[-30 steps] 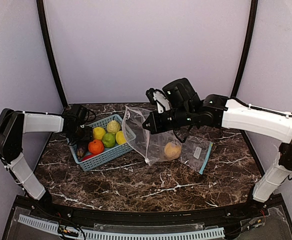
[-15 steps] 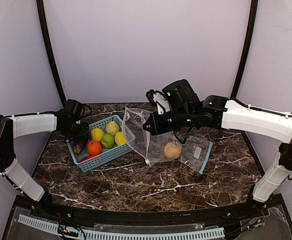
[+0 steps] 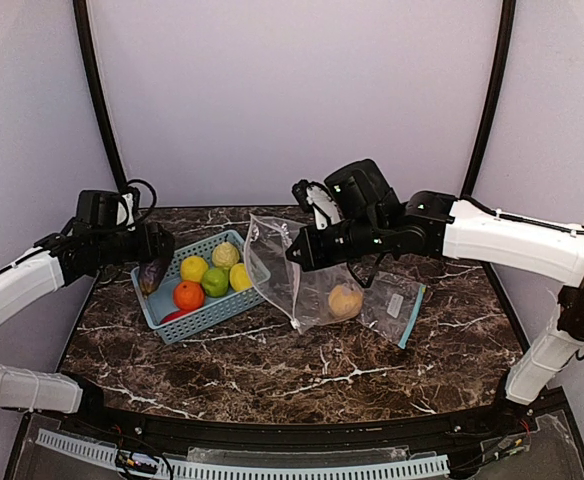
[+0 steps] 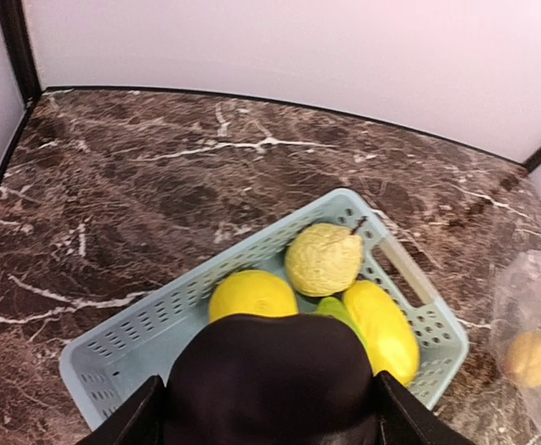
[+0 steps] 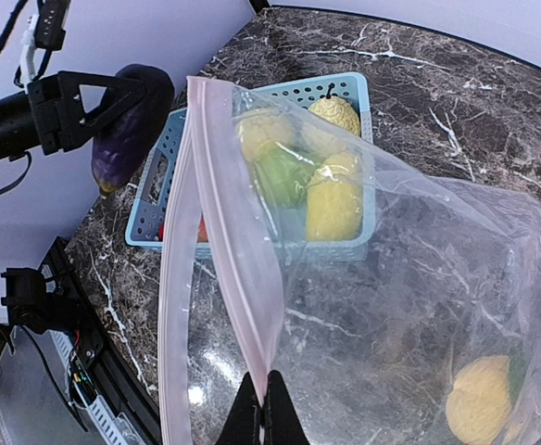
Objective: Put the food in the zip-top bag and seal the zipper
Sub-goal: Pick up the fake vegetable from the bin, then place the fake vegetable in the zipper food storage bag.
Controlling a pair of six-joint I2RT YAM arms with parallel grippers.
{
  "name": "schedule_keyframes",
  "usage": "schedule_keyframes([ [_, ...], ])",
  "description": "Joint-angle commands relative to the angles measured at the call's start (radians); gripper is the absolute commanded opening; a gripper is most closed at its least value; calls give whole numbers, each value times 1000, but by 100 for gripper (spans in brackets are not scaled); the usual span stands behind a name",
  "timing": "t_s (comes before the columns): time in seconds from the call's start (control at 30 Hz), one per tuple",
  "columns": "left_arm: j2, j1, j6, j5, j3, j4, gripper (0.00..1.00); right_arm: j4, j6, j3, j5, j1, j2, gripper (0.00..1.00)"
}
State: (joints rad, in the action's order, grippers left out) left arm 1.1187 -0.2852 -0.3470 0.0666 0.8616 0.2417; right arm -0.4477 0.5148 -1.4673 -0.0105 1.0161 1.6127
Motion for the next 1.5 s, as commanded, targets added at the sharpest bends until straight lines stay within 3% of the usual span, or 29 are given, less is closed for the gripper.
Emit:
schedule_keyframes([
  [0.0,-96,4,29,-250,-23,-44,67,28,-1,0,7,-1,-13,0],
  [0.23,-193,-2,-9,-516,-29,-79,67,23,-2,-8,6,-1,-11,0],
  [0.37,-191,-60,-85,-594,3,-88,67,19,-2,-17,3,-1,-2,0],
  [0.57,-155,-235,-237,-579,76,-125,66,17,-2,-28,-8,0,6,0],
  [0.8,-18,-358,-408,-630,123,-181,65,19,-6,-34,-11,8,9,0],
  [1.47,170,-374,-418,-462,152,-186,64,73,-93,-24,-27,74,0,0],
])
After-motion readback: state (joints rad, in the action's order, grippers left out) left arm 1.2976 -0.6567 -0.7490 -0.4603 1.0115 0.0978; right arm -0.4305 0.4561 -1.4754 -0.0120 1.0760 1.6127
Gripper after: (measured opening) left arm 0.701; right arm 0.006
